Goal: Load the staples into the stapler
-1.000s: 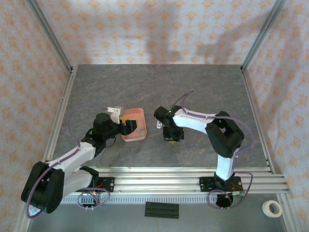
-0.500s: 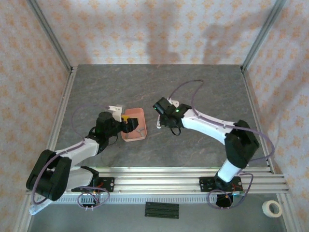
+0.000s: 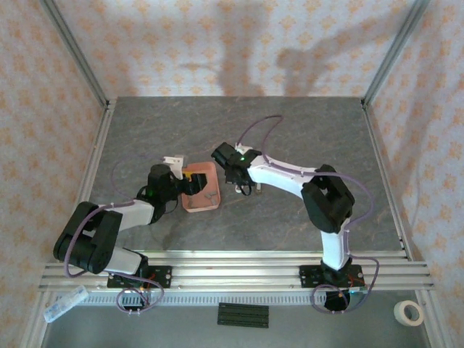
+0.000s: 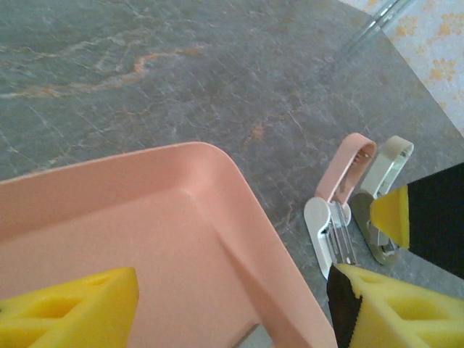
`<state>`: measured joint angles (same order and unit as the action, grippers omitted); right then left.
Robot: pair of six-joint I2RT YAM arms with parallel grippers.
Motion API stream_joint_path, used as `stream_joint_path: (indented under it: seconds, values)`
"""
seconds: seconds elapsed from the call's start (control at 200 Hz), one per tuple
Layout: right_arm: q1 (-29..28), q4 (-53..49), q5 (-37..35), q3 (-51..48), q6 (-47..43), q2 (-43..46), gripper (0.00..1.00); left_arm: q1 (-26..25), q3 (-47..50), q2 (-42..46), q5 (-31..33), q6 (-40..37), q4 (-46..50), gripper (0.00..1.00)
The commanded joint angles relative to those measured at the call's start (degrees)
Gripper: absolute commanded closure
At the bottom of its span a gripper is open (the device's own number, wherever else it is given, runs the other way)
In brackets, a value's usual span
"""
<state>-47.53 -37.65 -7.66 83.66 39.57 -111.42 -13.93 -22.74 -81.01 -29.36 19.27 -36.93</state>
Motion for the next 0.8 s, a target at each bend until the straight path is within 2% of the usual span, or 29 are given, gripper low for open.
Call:
stream_joint_path:
  seconds: [0.0, 0.796]
  values:
    - [0.86, -2.31, -1.08, 1.44, 1.84, -1.24, 0.87, 1.22, -0.39, -0.73, 0.88, 0.55, -3.93, 0.29]
    - [0.91, -1.97, 2.21, 0.19, 3.85, -3.58, 0.87, 2.18, 0.09, -1.09, -0.96, 0.65, -5.26, 0.28]
